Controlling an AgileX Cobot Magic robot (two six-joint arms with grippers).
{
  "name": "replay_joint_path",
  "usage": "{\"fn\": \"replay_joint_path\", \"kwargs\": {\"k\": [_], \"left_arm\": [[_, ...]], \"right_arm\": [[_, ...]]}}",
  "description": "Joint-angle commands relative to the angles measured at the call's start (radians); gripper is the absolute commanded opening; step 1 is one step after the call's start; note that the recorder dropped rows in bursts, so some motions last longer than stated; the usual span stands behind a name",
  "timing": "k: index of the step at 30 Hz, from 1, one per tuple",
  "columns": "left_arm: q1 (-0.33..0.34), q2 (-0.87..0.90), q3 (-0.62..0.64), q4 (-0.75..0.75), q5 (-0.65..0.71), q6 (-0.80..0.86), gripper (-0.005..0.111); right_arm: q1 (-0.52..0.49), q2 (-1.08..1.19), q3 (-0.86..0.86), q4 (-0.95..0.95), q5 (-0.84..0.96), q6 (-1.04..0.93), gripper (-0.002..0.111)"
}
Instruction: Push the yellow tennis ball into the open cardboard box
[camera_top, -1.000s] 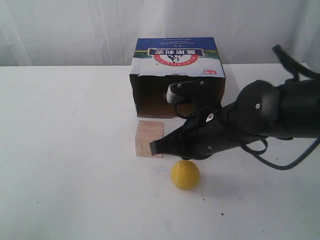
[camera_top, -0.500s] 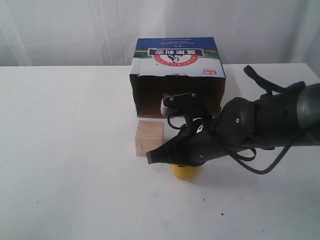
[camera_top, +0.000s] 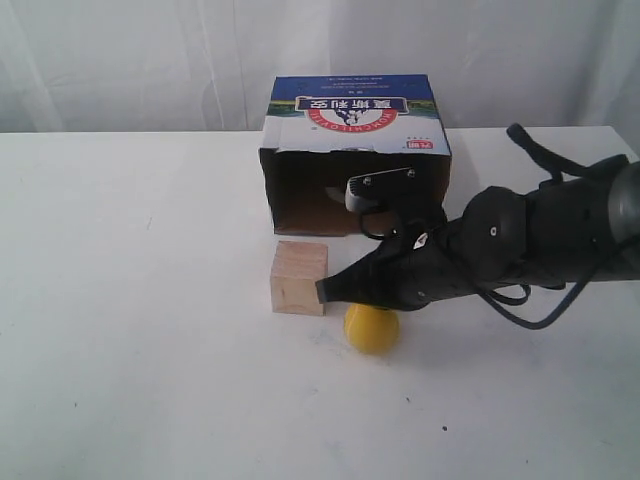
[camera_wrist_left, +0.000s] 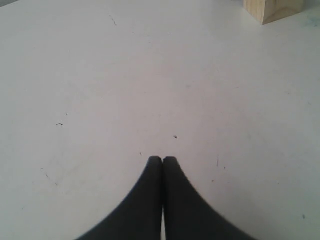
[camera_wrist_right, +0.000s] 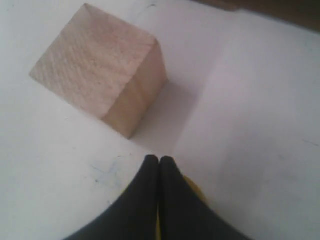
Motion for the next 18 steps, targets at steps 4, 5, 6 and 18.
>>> {"fn": "replay_joint_path", "kwargs": {"k": [4,5,6,18], "left_arm": [[-0.007,-0.005,0.004,0.000,0.004,-0.001,0.000],[-0.007,-0.005,0.004,0.000,0.004,-0.001,0.000],[-0.007,-0.005,0.004,0.000,0.004,-0.001,0.000],[-0.007,-0.005,0.004,0.000,0.004,-0.001,0.000]], "right_arm": [[-0.030,-0.036,-0.022,-0.007,-0.062,-0.074,0.000],[-0.030,-0.056,-0.030,-0.007,-0.038,-0.072,0.000],[-0.030,-0.076,-0.037,0.001,0.011,-0.064,0.000],[-0.030,-0.038,-0.005,-0.003,0.213,-0.067,0.000]]}}
